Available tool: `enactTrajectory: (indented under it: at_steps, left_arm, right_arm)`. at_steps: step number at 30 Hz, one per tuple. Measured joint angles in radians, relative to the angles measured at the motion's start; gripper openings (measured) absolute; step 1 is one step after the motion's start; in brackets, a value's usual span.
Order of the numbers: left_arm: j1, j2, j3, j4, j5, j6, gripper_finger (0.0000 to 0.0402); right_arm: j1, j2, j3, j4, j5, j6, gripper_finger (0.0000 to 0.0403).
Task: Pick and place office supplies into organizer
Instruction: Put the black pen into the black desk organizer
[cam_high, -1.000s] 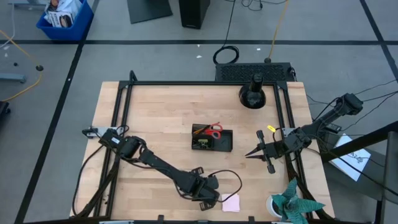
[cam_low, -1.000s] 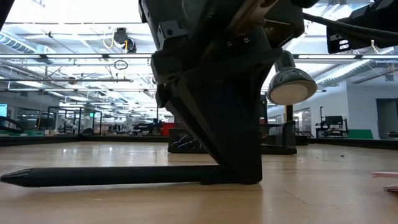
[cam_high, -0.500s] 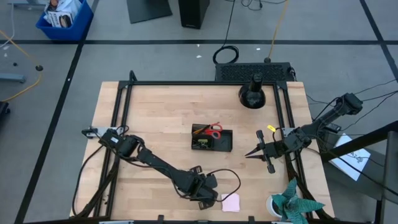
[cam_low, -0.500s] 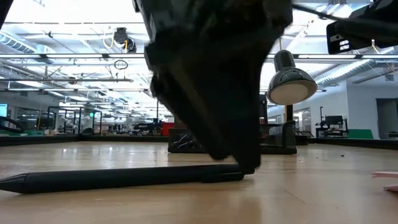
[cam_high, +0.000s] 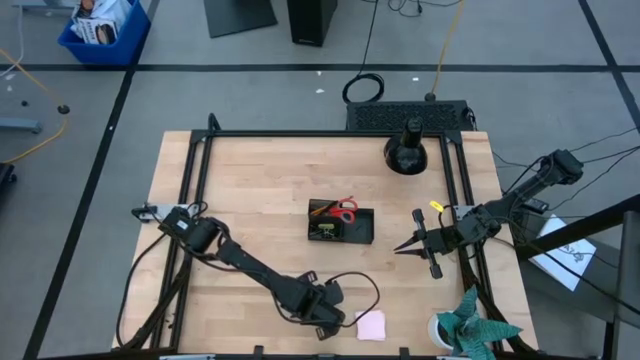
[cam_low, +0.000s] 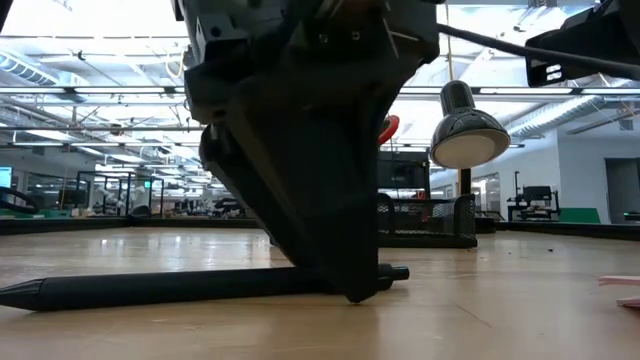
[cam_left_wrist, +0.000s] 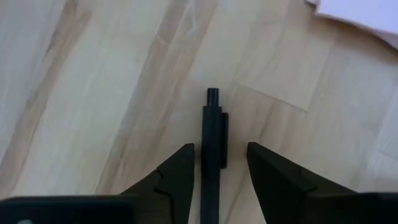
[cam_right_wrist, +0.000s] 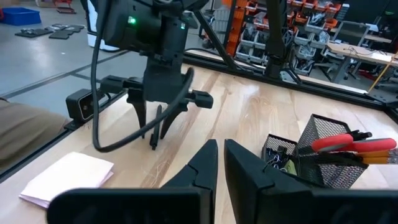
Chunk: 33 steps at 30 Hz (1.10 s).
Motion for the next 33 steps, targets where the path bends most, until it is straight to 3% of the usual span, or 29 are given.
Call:
enactTrajectory:
  at_steps: [7, 16, 25, 33]
  left_arm:
    - [-0.005, -0.004, -0.1, 0.094, -0.05, -0.045, 0.0112]
    - [-0.015, -0.003, -0.116, 0.148, -0.103, -0.06, 0.0015]
    - [-0.018, -0.002, -0.119, 0.257, -0.191, 0.096, 0.0036]
    - [-0.012, -0.029, -0.125, 0.313, -0.275, 0.255, 0.0022]
  right_arm:
    - [0.0, 0.0, 0.0, 0.007, 0.001, 0.0, 0.002]
    - [0.0, 0.0, 0.0, 0.009, 0.001, 0.0, 0.002]
    - [0.0, 0.0, 0.0, 0.01, 0.002, -0.003, 0.002]
    - [0.0, 0.0, 0.0, 0.013, 0.002, -0.003, 0.002]
